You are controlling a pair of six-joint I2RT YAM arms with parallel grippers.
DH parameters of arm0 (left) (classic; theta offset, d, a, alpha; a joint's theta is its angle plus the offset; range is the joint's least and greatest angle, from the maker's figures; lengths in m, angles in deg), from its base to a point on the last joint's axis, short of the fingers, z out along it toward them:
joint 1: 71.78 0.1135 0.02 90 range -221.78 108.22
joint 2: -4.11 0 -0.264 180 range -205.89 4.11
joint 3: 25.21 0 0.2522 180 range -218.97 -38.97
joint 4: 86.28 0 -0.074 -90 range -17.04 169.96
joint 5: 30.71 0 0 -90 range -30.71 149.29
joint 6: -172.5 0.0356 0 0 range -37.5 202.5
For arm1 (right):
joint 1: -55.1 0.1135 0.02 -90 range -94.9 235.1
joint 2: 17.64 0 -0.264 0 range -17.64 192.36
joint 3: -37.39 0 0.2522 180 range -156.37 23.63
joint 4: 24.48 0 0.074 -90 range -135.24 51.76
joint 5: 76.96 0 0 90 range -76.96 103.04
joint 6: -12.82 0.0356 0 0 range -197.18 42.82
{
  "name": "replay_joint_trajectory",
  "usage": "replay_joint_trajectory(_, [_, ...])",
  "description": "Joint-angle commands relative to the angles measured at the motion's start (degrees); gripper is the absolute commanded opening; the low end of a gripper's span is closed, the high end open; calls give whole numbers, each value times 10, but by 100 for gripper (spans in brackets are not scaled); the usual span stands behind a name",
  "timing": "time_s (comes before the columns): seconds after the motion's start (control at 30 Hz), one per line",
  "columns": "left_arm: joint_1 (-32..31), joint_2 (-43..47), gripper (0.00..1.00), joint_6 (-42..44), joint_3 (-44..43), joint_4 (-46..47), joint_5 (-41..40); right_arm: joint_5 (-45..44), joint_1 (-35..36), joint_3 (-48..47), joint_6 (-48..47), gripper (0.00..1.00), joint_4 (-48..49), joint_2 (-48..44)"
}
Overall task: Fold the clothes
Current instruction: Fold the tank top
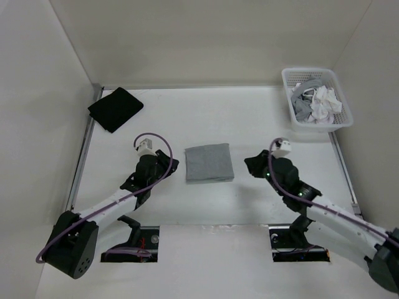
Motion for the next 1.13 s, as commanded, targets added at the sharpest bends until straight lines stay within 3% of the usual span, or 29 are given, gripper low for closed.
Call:
replay_joint_trajectory(0.0, [6, 4, 33, 57, -29, -48, -38, -16, -67, 57, 26, 26, 54, -96])
replay_joint_trajectory(0.1, [8, -6, 38, 84, -45, -93, -56, -4, -139, 104, 49, 49, 60, -133])
replay_joint_trajectory(0.23, [17, -18, 40, 95, -54, -108, -57, 10, -195, 154, 71, 60, 101, -130])
replay_joint_trajectory(0.7, [7, -23, 41, 88, -60, -72, -38, 21, -206, 163, 61, 62, 168, -48])
replay_joint_trajectory(0.83, [4, -24, 41, 90, -61, -71, -34, 19, -203, 163, 60, 57, 168, -48])
replay_joint_trajectory(0.93, [2, -28, 41, 91, -61, -64, -30, 21, -203, 163, 58, 46, 170, -46])
replay_joint_trajectory(1.03, [-2, -32, 40, 96, -64, -67, -30, 22, -202, 161, 56, 46, 171, -41])
replay_joint_trajectory(1.1, [-3, -30, 44, 98, -60, -64, -32, 22, -202, 159, 56, 48, 171, -37])
